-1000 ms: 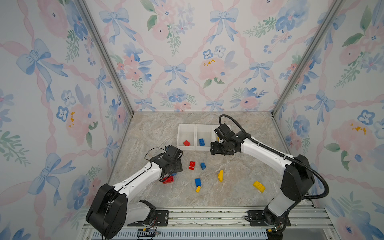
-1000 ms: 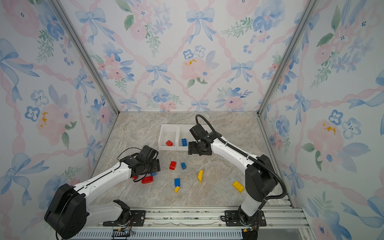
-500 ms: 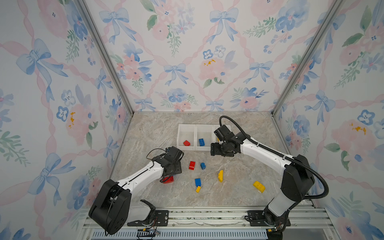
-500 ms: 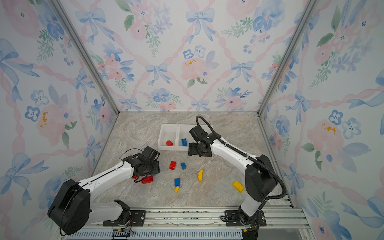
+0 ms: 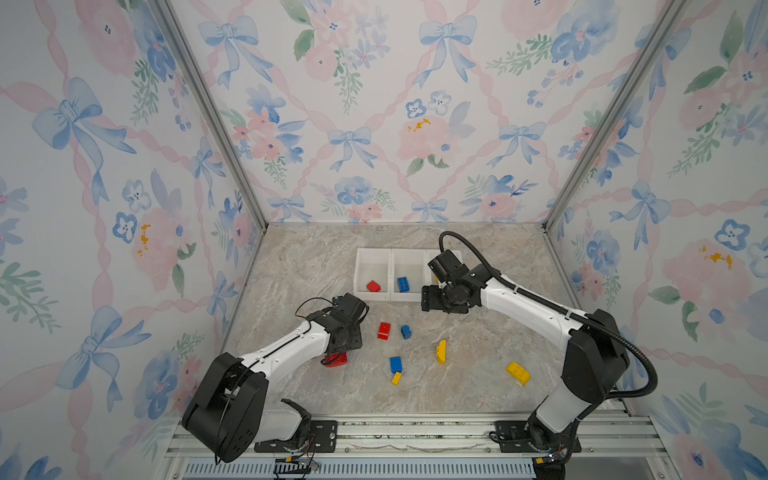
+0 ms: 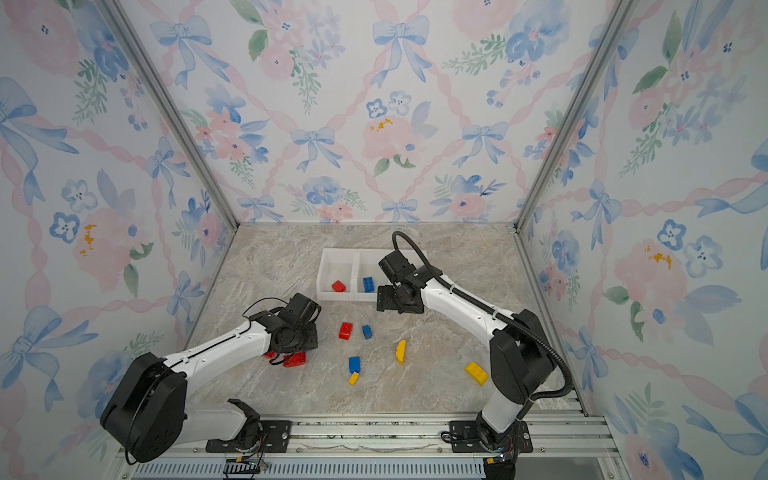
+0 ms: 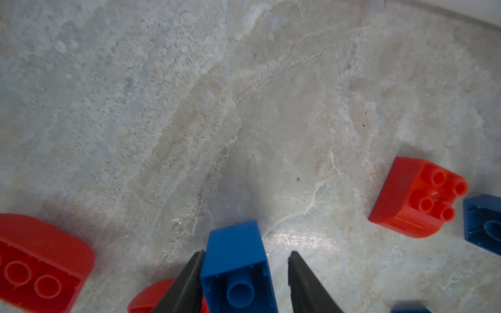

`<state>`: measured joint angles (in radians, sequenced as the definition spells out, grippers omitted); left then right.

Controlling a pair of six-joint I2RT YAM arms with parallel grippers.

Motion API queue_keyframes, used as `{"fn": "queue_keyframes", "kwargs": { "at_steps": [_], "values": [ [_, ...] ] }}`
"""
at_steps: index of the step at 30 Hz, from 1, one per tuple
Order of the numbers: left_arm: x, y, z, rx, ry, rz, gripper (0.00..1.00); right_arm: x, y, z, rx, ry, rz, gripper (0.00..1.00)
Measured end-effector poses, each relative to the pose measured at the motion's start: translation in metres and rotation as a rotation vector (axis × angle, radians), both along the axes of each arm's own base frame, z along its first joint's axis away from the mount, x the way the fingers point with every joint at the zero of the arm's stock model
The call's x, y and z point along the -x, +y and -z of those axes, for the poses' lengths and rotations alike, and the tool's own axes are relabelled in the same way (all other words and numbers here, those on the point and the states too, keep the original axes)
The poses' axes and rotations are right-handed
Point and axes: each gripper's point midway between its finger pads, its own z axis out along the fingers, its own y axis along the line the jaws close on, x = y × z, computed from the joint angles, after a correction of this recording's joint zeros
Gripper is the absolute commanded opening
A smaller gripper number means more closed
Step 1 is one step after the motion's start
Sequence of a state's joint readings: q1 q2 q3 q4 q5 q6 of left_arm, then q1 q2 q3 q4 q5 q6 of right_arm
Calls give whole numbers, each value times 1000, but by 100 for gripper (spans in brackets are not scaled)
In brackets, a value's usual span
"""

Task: Sort the legos into containers by color
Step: 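Grasp another blue brick with the left gripper while the right gripper withdraws, then carry the blue brick over the bin's middle compartment with the left gripper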

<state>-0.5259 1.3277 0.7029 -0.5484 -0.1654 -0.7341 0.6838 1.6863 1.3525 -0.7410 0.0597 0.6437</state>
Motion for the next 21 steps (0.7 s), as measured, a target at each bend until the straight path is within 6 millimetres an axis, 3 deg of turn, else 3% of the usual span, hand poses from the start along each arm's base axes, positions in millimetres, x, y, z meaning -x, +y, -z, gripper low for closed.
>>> {"fn": "queue_keyframes", "kwargs": {
  "at_steps": [17,21],
  "values": [
    [2,-5,0,-10,-3,23,23,8,-7,-9,-14,-17,2,87],
    [-6,-17,-14,2,-37,43,21,12,-11,-8,-13,-14,8,92]
  ]
}}
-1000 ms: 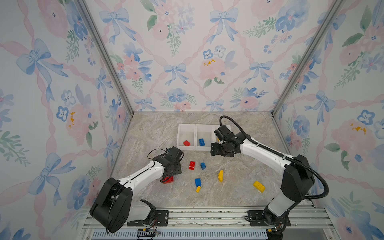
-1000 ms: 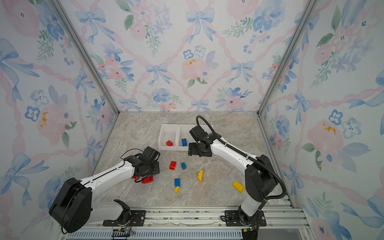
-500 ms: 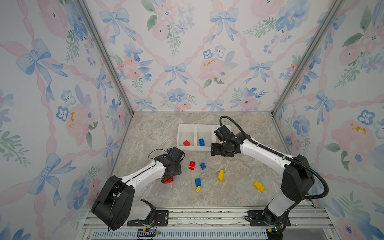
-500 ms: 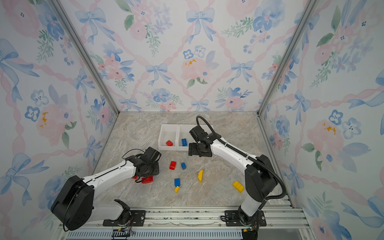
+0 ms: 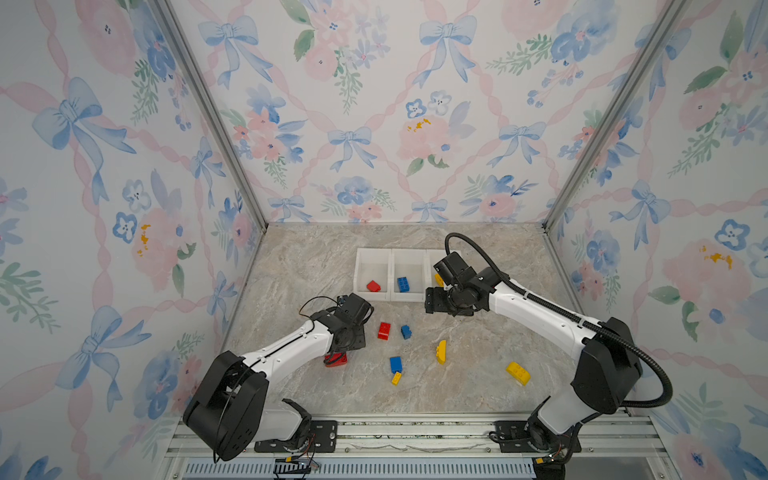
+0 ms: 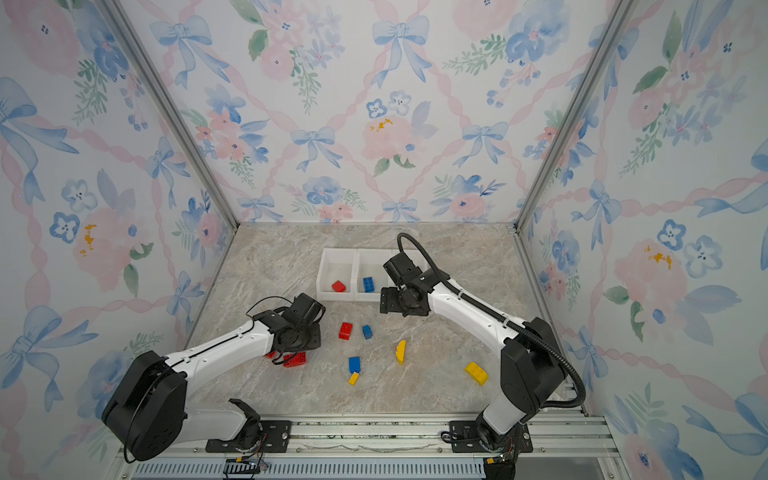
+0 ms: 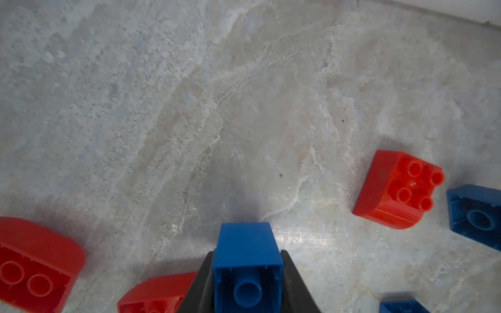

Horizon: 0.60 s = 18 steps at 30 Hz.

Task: Sort the legos into containers by color
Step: 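Carry the blue brick over the bin's middle compartment with the left gripper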

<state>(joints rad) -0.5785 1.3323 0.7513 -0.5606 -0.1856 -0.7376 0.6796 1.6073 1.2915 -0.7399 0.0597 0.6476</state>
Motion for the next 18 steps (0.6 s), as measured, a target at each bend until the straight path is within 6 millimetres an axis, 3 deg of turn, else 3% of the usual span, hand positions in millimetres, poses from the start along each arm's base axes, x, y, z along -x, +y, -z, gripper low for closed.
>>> {"fn": "queue_keyframes", "kwargs": {
  "at_steps": [11,18],
  "values": [
    [-49,-59,-85,90,-213,70,20,12,-18,7,5,20,37,100],
    [-77,-95,-102,93,-256,132,19,13,-29,4,-2,14,66,99]
  ]
}}
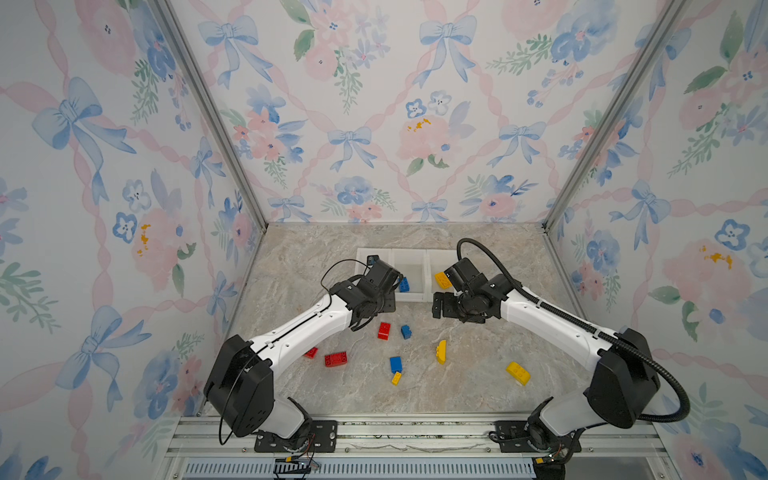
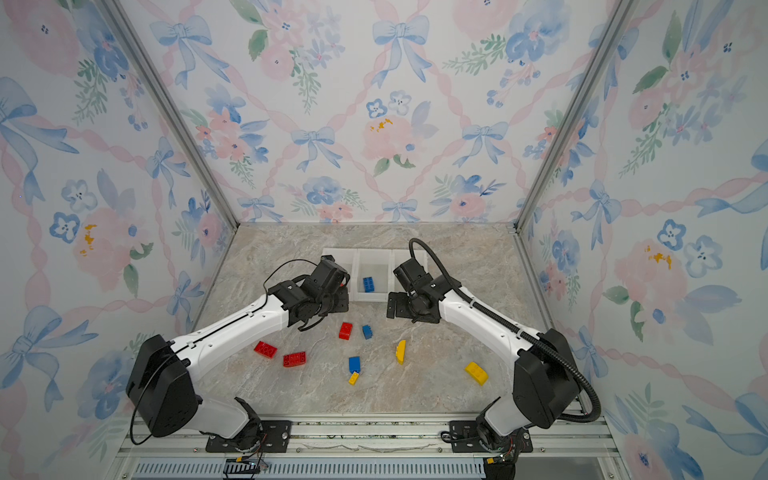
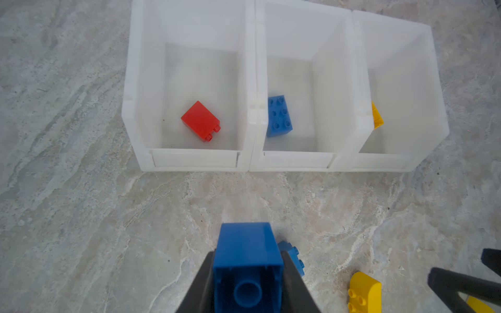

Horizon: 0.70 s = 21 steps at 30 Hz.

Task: Sort the legos into containers by color
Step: 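Carry the blue brick over the bin's middle compartment with the left gripper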

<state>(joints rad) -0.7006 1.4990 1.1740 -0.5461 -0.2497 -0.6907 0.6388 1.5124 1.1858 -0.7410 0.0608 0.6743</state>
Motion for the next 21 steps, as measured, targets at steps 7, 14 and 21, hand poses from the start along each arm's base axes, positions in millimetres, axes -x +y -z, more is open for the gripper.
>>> {"fn": "queue_keyframes", "kwargs": {
  "at_steps": [7,14,21],
  "values": [
    [-29,-36,-4,-7,-27,58,19,-1,-13,-4,-2,-10,37,98],
    [-62,-72,-3,-11,-56,110,18,-6,-21,-10,-3,-30,64,98],
    [-86,-96,18,-35,-44,149,18,-10,-32,-11,3,-31,95,98]
  ]
}}
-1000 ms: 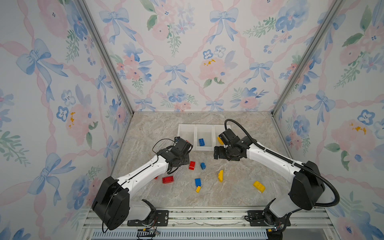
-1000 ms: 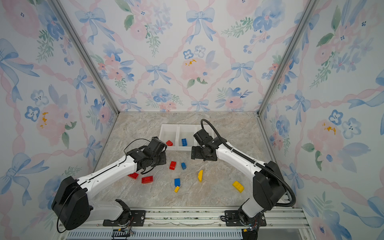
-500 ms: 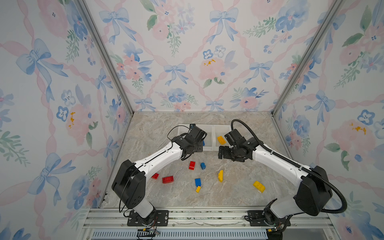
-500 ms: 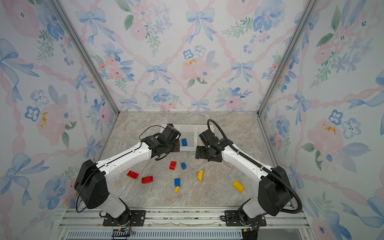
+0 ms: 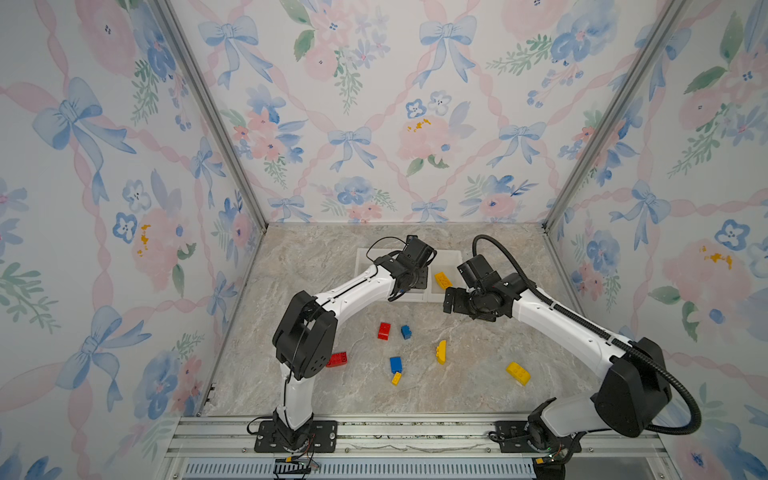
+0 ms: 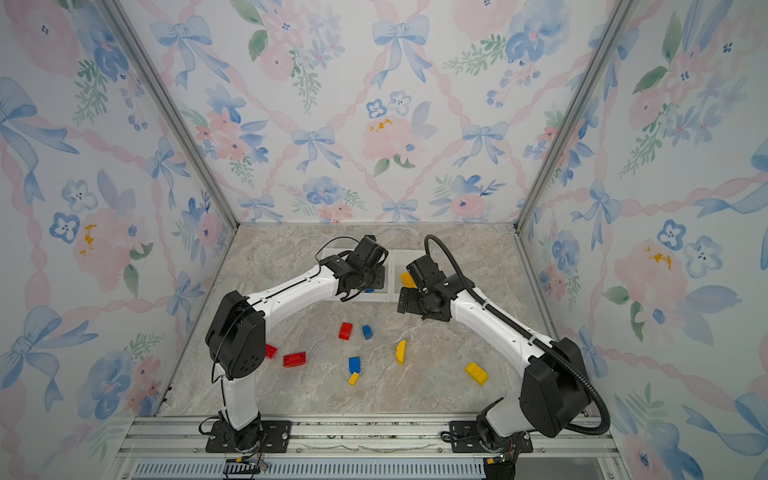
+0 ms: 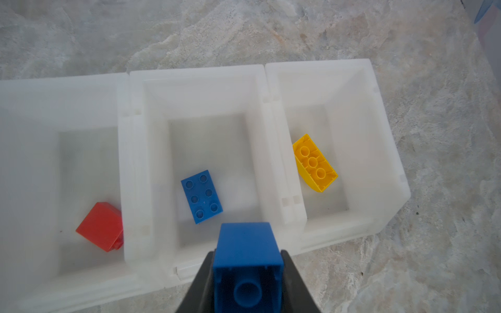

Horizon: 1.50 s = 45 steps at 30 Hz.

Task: Sort the legos into containers by color

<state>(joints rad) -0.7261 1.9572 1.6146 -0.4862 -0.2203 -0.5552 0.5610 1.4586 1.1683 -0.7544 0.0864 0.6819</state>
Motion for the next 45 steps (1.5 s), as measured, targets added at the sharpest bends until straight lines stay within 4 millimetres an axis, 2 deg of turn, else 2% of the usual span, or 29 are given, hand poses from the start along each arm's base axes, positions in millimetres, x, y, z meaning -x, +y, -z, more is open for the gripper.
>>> {"fn": "queue_keyframes", "kwargs": {
  "at_steps": [8,11,13,19,28,35,45],
  "values": [
    [-21,-13,19,-15,11,19,19,-5,-20,-3,3,5,58,97],
    [-31,-12,21,-10,11,14,26,-8,-29,-2,7,10,80,97],
    [-37,-12,21,-5,9,14,36,-8,-34,-1,10,16,90,97],
    [-45,-12,22,1,9,21,56,-13,-40,-1,15,26,105,97],
    [-45,-11,22,6,15,30,63,-14,-46,8,14,52,130,97],
    [-44,-11,18,18,16,40,65,11,-60,39,4,154,200,97],
    [-29,-1,-9,44,-7,41,72,54,-109,63,-24,248,397,97]
  ]
}}
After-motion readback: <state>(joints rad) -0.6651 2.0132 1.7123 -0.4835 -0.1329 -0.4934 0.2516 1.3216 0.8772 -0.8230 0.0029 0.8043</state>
